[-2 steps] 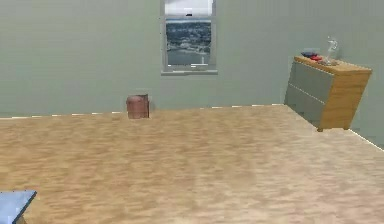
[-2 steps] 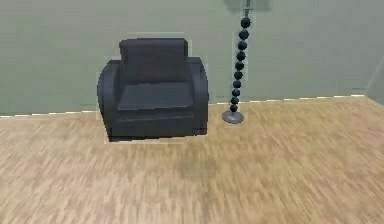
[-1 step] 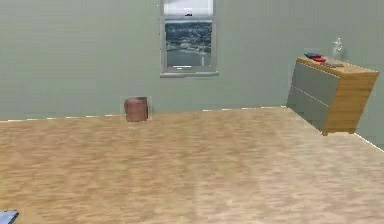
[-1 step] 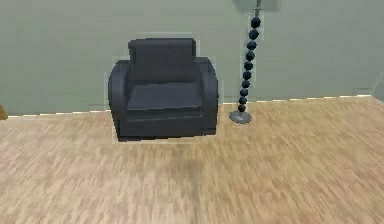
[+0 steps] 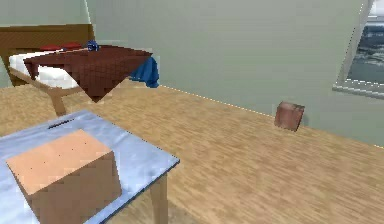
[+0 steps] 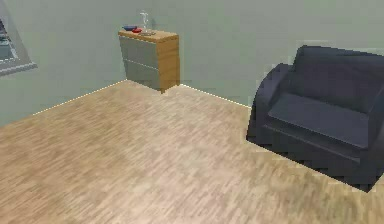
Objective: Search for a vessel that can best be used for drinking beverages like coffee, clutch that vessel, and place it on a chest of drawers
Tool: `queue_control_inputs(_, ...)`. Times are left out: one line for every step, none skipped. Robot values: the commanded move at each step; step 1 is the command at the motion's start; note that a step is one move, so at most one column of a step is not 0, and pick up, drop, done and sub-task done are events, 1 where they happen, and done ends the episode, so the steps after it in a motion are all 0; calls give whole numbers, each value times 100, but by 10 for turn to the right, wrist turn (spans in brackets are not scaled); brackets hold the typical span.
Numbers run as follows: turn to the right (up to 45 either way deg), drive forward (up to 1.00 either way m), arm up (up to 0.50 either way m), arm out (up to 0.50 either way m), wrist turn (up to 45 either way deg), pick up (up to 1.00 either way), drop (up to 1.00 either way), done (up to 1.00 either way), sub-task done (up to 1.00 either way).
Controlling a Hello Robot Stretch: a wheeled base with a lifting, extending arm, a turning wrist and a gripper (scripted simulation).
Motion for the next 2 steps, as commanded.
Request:
queue_control_inputs(-150,0,0,0,0,0,0,0,0)
queue_control_inputs(0,35,0,0,0,0,0,0,0)
